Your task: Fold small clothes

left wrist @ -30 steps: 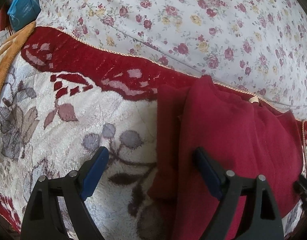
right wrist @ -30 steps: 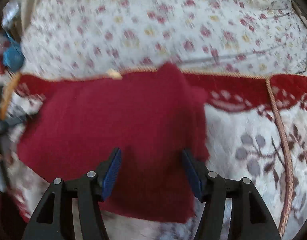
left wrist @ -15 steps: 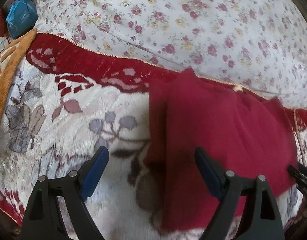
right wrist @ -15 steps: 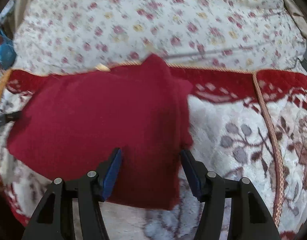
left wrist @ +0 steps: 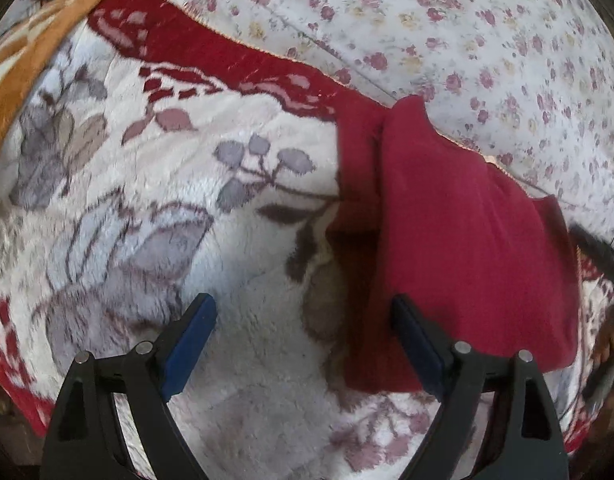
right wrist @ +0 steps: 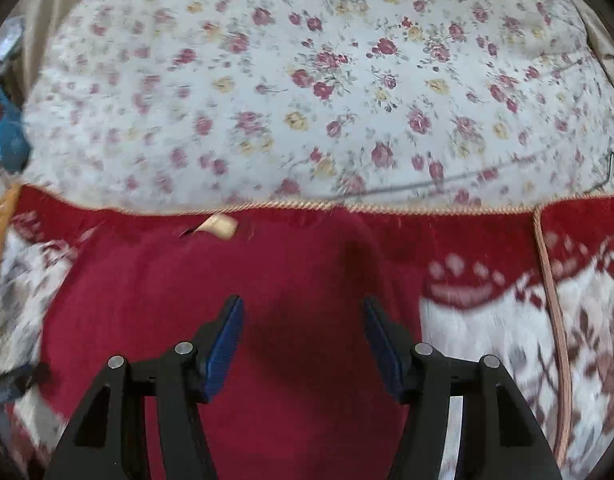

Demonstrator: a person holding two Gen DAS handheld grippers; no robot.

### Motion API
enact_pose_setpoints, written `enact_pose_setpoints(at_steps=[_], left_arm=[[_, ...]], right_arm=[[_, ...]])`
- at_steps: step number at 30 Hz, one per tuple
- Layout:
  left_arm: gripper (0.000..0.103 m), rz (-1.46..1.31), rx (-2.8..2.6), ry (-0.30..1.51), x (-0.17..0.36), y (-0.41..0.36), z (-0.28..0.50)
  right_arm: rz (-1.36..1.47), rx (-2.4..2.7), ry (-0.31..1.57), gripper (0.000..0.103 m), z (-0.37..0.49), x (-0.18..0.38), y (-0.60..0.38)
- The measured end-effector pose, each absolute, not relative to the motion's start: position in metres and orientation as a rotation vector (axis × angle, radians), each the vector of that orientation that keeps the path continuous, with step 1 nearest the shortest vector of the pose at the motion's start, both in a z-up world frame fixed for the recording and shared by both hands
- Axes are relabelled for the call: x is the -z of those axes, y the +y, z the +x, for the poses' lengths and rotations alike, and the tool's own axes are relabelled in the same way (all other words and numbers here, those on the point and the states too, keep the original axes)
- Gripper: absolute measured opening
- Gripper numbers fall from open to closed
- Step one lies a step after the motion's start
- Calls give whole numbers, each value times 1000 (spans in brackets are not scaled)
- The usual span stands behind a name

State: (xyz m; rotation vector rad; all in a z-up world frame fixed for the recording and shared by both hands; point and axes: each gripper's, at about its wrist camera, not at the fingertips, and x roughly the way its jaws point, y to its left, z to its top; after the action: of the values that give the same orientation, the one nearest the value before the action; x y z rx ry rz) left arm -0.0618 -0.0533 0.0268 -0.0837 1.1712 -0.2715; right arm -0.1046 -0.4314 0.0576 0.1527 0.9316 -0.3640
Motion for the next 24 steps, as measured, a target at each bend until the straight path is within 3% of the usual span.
enact_pose_setpoints(at_steps=[5, 9, 13, 20, 22, 24], left_arm=[[94, -77, 279, 1175, -22, -53, -56], [94, -81, 295, 1177, -22, -52, -55], [95, -81, 291, 1175, -22, -53, -55], [95, -86, 302, 1165, -22, -51, -57], [96, -88, 308, 1162, -22, -49, -58], [96, -87, 311, 1159, -21, -49, -58]], right_arm=[[189, 456, 1056, 49, -62, -1, -467], [146, 437, 1049, 52, -62, -26, -435], [141, 203, 997, 70, -58, -54, -361], [170, -132, 1101, 71, 7, -27, -245], [181, -164, 1144, 87, 23, -15, -223], [146, -177, 1196, 94, 36, 1, -205]])
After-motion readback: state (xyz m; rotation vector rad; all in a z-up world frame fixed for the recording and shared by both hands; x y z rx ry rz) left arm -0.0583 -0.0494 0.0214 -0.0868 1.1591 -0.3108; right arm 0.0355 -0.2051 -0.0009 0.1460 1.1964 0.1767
